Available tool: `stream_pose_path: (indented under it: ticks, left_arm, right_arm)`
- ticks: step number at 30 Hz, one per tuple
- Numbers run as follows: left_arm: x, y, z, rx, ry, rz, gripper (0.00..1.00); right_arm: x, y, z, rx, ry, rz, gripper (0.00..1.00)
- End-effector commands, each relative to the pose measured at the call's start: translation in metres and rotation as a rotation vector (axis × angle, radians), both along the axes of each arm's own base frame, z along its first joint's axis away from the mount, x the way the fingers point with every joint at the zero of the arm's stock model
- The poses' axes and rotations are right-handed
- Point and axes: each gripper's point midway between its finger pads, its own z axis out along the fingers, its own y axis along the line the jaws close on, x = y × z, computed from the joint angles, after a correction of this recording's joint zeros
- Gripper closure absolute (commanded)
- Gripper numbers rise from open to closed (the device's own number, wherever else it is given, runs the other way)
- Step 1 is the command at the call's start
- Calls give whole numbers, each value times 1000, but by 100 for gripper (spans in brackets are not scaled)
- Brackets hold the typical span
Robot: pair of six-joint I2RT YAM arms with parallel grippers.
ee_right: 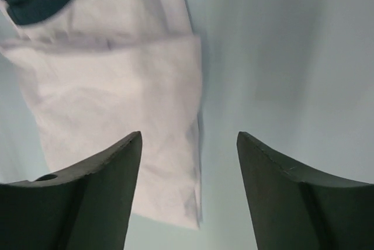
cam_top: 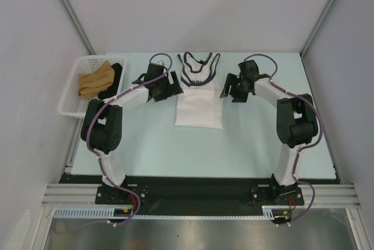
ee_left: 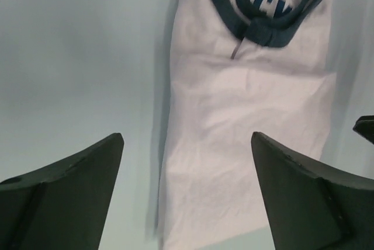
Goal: Fold and stack the tank tops
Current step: Fold the tank top
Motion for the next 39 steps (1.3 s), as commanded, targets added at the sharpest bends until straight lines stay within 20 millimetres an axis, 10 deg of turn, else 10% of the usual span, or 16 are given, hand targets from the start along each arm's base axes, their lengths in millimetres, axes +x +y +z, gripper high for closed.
stream_pose_path:
  ticks: [1, 9, 23, 26, 28, 34, 39]
  left_arm:
    - [-33, 0, 36, -60, -87, -49, 5]
    - [-136, -20, 3, -122, -43, -164, 18]
    - [-146, -16, -49, -43, 88, -179, 38]
    - [-143, -18, -54, -29, 101, -192, 57]
    - [-142, -19, -56, -21, 109, -203, 95]
    - [-160, -18, -50, -35, 111, -221, 100]
    - [-219, -19, -53, -31, 138, -272, 100]
  right_arm:
    - [-21, 1, 42, 81, -113, 6, 30]
    - [-114, 22, -4, 139, -21, 124, 28]
    - [-140, 35, -53, 69, 88, 174, 63]
    - [-143, 38, -55, 81, 95, 188, 76]
    - [-149, 39, -57, 85, 113, 199, 100]
    - [-176, 37, -45, 83, 114, 223, 100]
    - [-222, 31, -36, 51, 140, 242, 100]
